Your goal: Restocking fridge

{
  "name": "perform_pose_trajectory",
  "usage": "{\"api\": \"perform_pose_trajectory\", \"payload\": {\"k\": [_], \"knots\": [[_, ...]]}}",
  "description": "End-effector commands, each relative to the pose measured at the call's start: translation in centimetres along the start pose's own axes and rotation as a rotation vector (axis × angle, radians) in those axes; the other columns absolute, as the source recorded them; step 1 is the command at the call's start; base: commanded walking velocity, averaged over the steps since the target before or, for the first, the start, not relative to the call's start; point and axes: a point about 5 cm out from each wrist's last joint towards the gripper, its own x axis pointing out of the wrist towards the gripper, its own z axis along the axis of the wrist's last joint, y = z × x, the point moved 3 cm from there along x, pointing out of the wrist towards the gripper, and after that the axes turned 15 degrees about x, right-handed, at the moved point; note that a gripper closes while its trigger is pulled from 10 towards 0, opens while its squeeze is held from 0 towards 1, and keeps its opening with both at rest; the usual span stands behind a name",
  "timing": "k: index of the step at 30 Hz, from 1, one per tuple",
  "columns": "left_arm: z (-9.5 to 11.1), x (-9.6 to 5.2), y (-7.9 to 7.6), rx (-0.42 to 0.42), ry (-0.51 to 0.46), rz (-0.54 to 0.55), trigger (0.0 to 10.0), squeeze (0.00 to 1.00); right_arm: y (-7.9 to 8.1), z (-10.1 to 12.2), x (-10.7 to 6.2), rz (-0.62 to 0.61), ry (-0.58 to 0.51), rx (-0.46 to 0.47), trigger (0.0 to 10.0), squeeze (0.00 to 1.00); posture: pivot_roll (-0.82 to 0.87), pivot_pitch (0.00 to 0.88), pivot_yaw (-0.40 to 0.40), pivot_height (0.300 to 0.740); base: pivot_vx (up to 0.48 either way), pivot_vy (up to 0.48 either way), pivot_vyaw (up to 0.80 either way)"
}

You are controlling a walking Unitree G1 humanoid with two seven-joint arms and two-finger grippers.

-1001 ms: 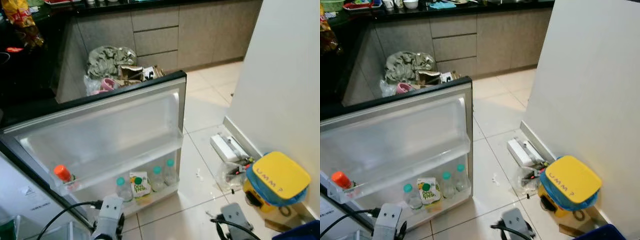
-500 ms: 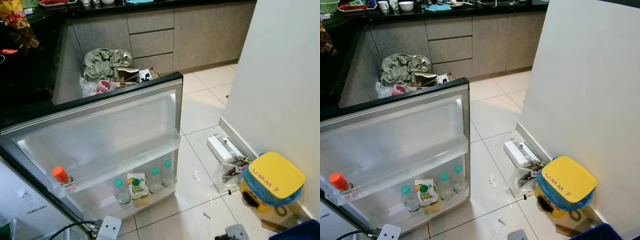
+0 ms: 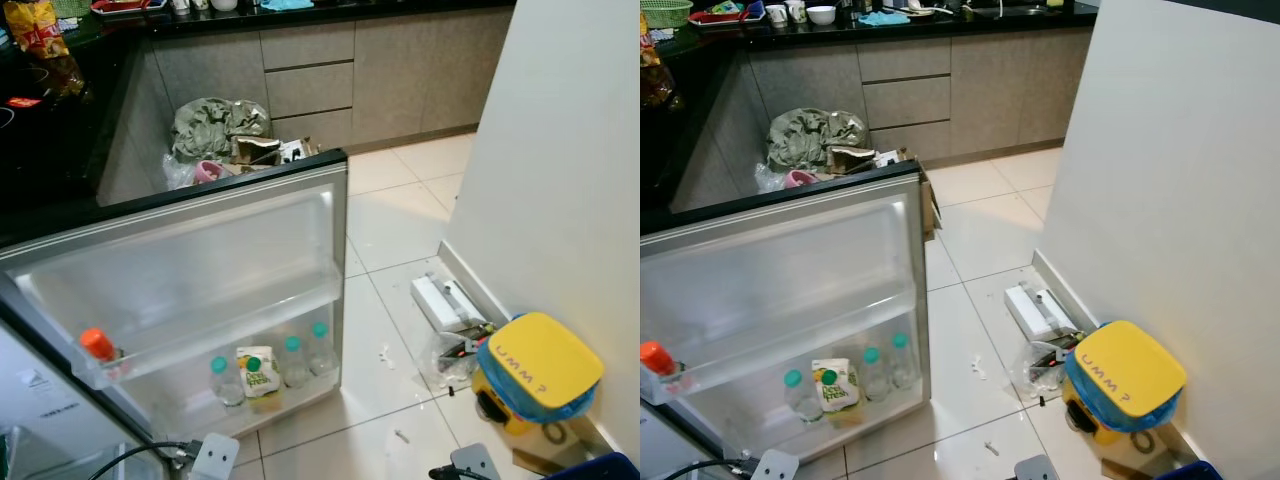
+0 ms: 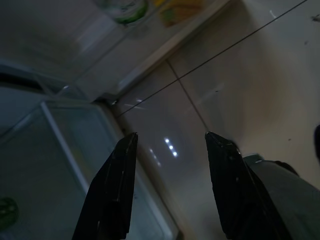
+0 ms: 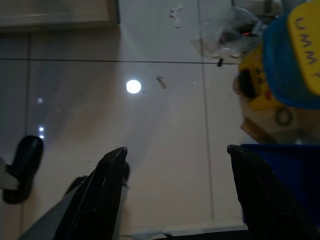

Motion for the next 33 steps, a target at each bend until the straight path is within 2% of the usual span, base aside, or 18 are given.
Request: {"api": "perform_pose_trajectory", "payload": {"k": [1, 10, 22, 33], "knots": [[-0.92, -0.25, 0.07, 0.019, 0.023, 0.003, 10.0, 0.0, 0.23, -0.4, -0.14, 0.009, 0.009, -0.009, 10.0, 0.0, -0.09, 0.095, 0.027, 0.74, 0.0, -0.435, 0.0], [-1.23, -0.17, 0.18, 0.02, 0.04, 0.014, 10.0, 0.0, 0.35, -0.34, -0.11, 0.015, 0.003, -0.012, 10.0, 0.0, -0.09, 0.102, 0.026, 0.74, 0.0, -0.441, 0.0], [-1.58, -0.08, 0.48, 0.008, 0.065, 0.033, 10.0, 0.0, 0.34, -0.55, -0.2, 0.015, 0.004, -0.014, 10.0, 0.0, -0.1, 0.106, 0.025, 0.74, 0.185, -0.368, 0.0], [-1.7, -0.04, 0.59, -0.048, 0.072, 0.037, 10.0, 0.0, 0.56, -0.4, -0.17, 0.026, -0.005, 0.003, 10.0, 0.0, -0.1, 0.108, 0.024, 0.74, 0.046, -0.022, 0.0]]}}
